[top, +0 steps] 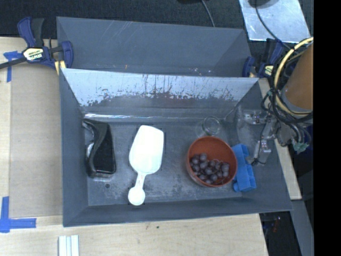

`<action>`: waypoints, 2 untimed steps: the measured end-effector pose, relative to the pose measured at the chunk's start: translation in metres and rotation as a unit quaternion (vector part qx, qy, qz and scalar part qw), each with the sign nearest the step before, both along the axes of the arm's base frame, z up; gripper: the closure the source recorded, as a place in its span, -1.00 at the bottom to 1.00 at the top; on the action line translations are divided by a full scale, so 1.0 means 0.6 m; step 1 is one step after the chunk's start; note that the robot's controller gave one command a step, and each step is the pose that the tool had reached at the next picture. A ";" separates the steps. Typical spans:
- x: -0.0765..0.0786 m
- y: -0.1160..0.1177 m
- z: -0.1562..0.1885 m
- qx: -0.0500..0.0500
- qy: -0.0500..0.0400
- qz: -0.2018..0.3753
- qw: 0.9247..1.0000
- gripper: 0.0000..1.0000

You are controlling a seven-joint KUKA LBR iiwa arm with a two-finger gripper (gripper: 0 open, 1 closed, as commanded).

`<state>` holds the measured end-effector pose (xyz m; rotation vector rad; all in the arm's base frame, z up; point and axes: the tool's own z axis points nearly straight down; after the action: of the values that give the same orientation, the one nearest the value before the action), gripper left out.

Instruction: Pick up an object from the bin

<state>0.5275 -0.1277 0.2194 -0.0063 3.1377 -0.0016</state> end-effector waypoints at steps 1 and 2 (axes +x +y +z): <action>0.000 0.000 0.000 0.000 0.000 0.000 1.000 -1.00; -0.006 0.042 -0.165 0.001 0.001 0.019 1.000 -1.00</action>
Offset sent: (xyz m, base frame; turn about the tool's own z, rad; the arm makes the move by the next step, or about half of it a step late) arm -0.0031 0.0246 -0.0953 -0.0349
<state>0.5241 -0.1023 0.1206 -0.0651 3.1389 0.0008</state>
